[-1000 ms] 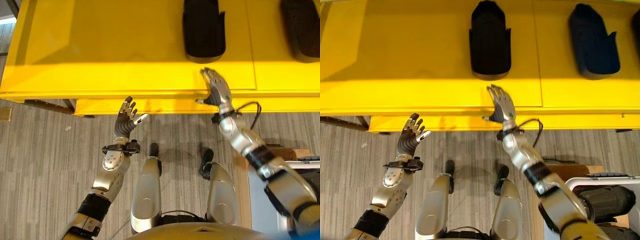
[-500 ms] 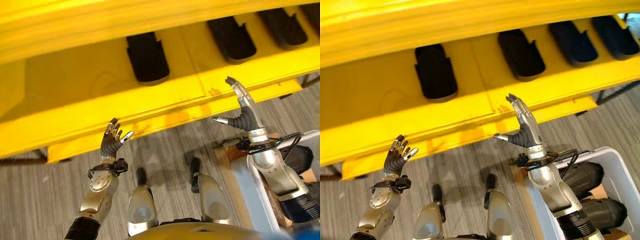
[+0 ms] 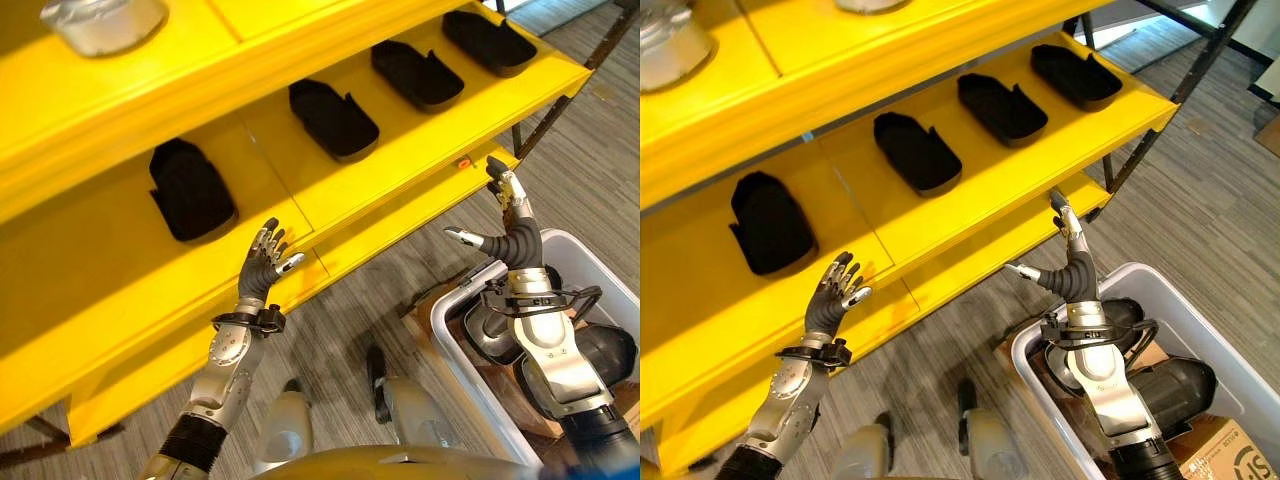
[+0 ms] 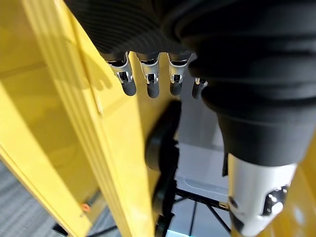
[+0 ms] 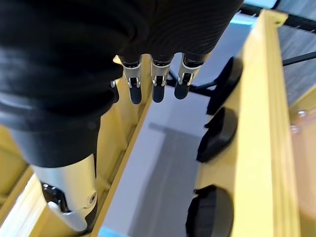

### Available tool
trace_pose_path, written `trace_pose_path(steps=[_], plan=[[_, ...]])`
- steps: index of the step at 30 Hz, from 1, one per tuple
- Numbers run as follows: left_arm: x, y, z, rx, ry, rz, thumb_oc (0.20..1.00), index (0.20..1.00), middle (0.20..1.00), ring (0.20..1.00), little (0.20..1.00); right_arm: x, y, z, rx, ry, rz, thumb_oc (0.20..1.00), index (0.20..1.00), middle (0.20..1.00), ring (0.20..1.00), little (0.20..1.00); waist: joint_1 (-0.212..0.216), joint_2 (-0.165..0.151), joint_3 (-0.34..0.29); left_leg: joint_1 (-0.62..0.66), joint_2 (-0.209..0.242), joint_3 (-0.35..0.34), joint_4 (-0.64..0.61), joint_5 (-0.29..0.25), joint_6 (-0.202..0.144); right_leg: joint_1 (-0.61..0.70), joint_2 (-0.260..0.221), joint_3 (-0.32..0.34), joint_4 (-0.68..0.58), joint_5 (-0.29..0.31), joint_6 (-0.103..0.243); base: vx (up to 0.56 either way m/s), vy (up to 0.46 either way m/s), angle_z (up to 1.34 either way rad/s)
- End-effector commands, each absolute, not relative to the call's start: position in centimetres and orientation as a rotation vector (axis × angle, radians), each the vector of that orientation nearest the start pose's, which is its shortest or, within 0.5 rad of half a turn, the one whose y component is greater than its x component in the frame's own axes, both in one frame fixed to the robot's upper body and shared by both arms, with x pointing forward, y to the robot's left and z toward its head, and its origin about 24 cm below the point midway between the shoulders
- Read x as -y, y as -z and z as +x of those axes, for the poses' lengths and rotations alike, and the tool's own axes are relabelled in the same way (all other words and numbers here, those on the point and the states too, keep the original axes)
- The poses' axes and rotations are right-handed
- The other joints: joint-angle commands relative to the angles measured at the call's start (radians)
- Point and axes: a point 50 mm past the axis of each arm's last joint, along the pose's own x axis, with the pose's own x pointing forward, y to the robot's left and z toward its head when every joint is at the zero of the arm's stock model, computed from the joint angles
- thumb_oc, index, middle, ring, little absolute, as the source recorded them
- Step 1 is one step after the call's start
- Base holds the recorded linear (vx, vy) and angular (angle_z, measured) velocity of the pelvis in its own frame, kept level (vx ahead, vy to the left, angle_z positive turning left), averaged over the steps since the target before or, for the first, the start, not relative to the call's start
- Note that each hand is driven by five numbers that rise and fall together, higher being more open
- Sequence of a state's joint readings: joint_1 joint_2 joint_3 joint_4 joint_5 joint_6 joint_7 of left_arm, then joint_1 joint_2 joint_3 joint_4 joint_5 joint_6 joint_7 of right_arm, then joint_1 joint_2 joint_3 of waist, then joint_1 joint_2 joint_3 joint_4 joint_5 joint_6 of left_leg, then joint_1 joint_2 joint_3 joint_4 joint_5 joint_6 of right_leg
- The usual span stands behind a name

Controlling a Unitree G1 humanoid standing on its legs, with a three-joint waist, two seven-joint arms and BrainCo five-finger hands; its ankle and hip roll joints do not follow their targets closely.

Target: Move parts from the plastic box to the shelf.

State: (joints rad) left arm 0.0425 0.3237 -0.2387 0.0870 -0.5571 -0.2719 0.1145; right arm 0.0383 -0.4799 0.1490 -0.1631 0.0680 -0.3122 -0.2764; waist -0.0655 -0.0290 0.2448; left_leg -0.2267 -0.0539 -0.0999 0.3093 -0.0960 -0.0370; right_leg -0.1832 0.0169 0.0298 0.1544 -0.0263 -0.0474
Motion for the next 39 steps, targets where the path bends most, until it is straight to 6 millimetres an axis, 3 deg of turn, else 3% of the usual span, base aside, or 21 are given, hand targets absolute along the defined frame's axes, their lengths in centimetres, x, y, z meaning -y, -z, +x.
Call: trace_pose_path(steps=[1,11,16,18,19,20,21,24,27,28,30,34,39], plan=[[-19.0,-5.1,23.2,0.158,-0.004,-0.200,1.000,1.000,1.000,1.000,1.000,18.2,-12.4,24.3,0.527,-0.007,-0.205,1.000,1.000,1.000,1.000,1.000,0.058,-0.010,0.005,0.028,-0.130,-0.151,-0.092,0.061,0.047,0.059,0.047,0.073,-0.033,0.001,0.082,0.08,0.079,-0.72],[-19.1,-4.5,22.3,0.130,-0.002,-0.215,1.000,1.000,1.000,1.000,1.000,18.0,-11.0,23.8,0.445,-0.009,-0.117,1.000,1.000,1.000,1.000,1.000,0.036,-0.009,-0.069,0.147,-0.094,-0.058,-0.231,0.063,0.095,0.116,0.057,0.134,-0.089,0.029,0.104,0.06,0.095,-0.57],[-18.8,-4.3,22.3,0.113,0.018,-0.209,1.000,1.000,1.000,1.000,1.000,17.5,-10.5,23.4,0.416,-0.044,-0.088,1.000,1.000,1.000,1.000,1.000,0.008,-0.002,-0.073,0.179,-0.091,-0.007,-0.244,0.047,0.115,0.104,0.068,0.197,-0.050,0.032,0.119,0.00,0.124,-0.39],[-18.6,-4.7,22.8,0.129,0.019,-0.198,1.000,1.000,1.000,1.000,1.000,16.3,-11.0,23.9,0.437,-0.088,-0.070,1.000,1.000,1.000,1.000,1.000,-0.002,0.003,-0.054,0.160,-0.077,0.049,-0.225,0.039,0.123,0.040,0.086,0.227,-0.001,0.051,0.140,-0.13,0.080,-0.88],[-19.0,-5.3,23.2,0.151,-0.002,-0.193,1.000,1.000,1.000,1.000,1.000,15.4,-11.6,24.6,0.462,-0.113,-0.050,1.000,1.000,1.000,1.000,1.000,0.050,0.022,-0.039,0.151,-0.028,0.112,-0.221,0.033,0.117,0.009,-0.001,0.013,0.061,0.000,0.140,-0.12,0.002,-1.57],[-19.0,-5.3,23.2,0.152,-0.002,-0.193,1.000,1.000,1.000,1.000,1.000,15.4,-11.6,24.6,0.462,-0.113,-0.050,1.000,1.000,1.000,1.000,1.000,0.045,0.022,-0.039,0.150,-0.029,0.108,-0.221,0.032,0.117,0.009,-0.003,0.009,0.066,-0.004,0.140,-0.05,-0.042,-1.97],[-19.0,-5.5,23.2,0.156,-0.002,-0.200,1.000,1.000,1.000,1.000,1.000,14.9,-11.7,24.8,0.465,-0.123,-0.046,1.000,1.000,1.000,1.000,1.000,0.049,0.034,-0.035,0.156,-0.007,0.125,-0.225,0.033,0.114,0.019,-0.063,-0.079,0.093,-0.028,0.134,0.00,-0.042,-1.75],[-19.3,-5.2,22.9,0.135,-0.010,-0.205,1.000,1.000,1.000,1.000,1.000,14.5,-11.6,24.9,0.454,-0.138,-0.041,1.000,1.000,1.000,1.000,1.000,0.063,0.046,-0.041,0.177,0.031,0.162,-0.232,0.019,0.112,0.053,-0.185,-0.170,0.094,-0.017,0.131,0.01,-0.071,-0.76],[-20.0,-5.2,22.5,0.134,-0.043,-0.212,1.000,1.000,1.000,1.000,1.000,13.8,-11.6,25.6,0.450,-0.154,-0.056,1.000,1.000,1.000,1.000,1.000,0.104,0.048,-0.056,0.197,0.064,0.221,-0.230,-0.018,0.096,0.066,-0.354,-0.316,0.039,0.068,0.174,0.02,-0.172,-0.79],[-20.5,-5.1,22.3,0.128,-0.058,-0.210,1.000,1.000,1.000,1.000,1.000,13.4,-11.7,25.9,0.451,-0.166,-0.063,1.000,1.000,1.000,1.000,1.000,0.116,0.018,-0.056,0.195,0.069,0.274,-0.213,-0.023,0.090,0.110,-0.380,-0.399,-0.041,0.131,0.197,0.02,-0.319,-1.15],[-20.7,-4.8,22.3,0.120,-0.072,-0.204,1.000,1.000,1.000,1.000,1.000,13.8,-11.4,25.6,0.434,-0.167,-0.069,1.000,1.000,1.000,1.000,1.000,0.112,-0.010,-0.074,0.189,0.084,0.282,-0.212,-0.017,0.068,0.124,-0.343,-0.378,-0.096,0.128,0.217,0.04,-0.395,-0.74],[-20.6,-4.5,22.1,0.107,-0.081,-0.229,1.000,1.000,1.000,1.000,1.000,15.0,-11.4,25.2,0.424,-0.155,-0.070,1.000,1.000,1.000,1.000,1.000,0.078,0.003,-0.080,0.222,0.154,0.309,-0.249,0.020,0.020,0.126,-0.282,-0.369,-0.101,0.091,0.201,0.08,-0.329,-0.44],[-20.3,-4.0,22.0,0.085,-0.073,-0.241,1.000,1.000,1.000,1.000,1.000,15.8,-11.2,25.1,0.412,-0.129,-0.080,1.000,1.000,1.000,1.000,1.000,0.050,0.020,-0.072,0.252,0.199,0.330,-0.289,0.060,-0.008,0.113,-0.231,-0.348,-0.085,0.049,0.177,0.04,-0.164,-0.26]])
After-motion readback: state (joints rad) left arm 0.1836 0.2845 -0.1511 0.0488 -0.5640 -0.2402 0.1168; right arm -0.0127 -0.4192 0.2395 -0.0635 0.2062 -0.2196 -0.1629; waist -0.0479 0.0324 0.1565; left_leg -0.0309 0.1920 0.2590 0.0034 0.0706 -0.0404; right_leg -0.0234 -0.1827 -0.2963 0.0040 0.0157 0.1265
